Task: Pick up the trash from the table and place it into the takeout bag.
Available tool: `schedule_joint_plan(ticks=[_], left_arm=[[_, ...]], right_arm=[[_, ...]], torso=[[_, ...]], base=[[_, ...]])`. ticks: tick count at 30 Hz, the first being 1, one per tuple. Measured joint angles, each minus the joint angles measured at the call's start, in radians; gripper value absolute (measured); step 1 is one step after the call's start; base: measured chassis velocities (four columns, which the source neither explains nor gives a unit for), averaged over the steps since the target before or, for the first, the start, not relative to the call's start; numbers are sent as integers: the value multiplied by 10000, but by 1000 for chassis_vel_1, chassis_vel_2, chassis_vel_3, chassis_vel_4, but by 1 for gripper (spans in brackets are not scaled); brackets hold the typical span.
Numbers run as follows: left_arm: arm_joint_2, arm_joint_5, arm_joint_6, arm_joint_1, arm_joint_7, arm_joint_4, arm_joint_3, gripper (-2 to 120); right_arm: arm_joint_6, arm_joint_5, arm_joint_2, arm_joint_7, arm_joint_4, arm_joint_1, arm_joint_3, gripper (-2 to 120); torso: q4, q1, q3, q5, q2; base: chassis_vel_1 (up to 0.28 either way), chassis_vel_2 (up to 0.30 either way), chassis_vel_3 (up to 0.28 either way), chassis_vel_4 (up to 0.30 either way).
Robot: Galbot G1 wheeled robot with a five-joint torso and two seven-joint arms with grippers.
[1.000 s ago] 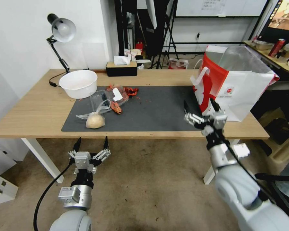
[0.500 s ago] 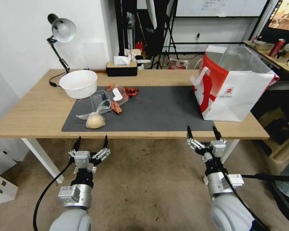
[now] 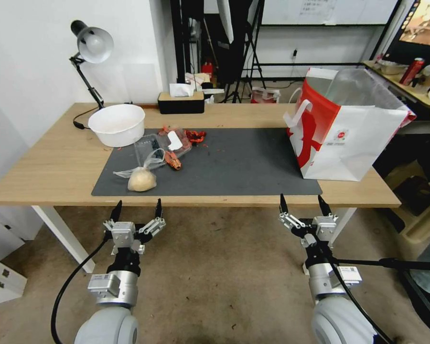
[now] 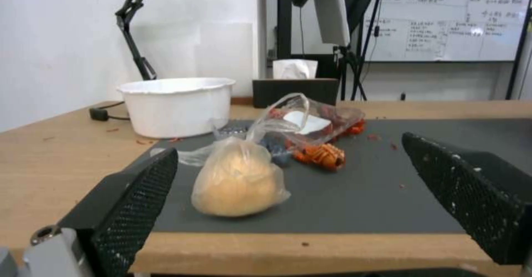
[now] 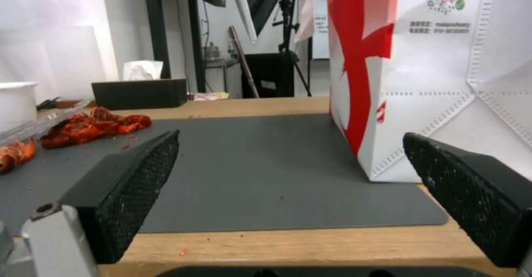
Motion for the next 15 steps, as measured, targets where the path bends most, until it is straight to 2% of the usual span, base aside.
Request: schedule_joint_plan(ticks=[2, 8, 13, 15], left_arm=[[114, -91, 98, -162, 2, 78, -29, 100], [1162, -1046, 857, -1310, 2, 695, -47, 100], [1698, -1487, 1242, -1892, -63, 1057, 7, 100], [2094, -1981, 1748, -2250, -238, 1213, 104, 100]], right_arm=[[-7, -22, 2, 0, -11, 6, -9, 100], [-31, -205, 108, 7, -45, -23, -16, 100], [-44, -292, 186, 30, -52, -61, -16, 100], [-49, -360, 239, 50, -54, -83, -14, 100]], torso=[[-1, 1, 0, -2, 0], [-3, 3, 0, -4, -2], [-2, 3, 1, -4, -2], [-2, 3, 0, -3, -2]], base=[[0, 0, 0, 0], [0, 0, 0, 0], [0, 0, 0, 0], [0, 0, 0, 0]])
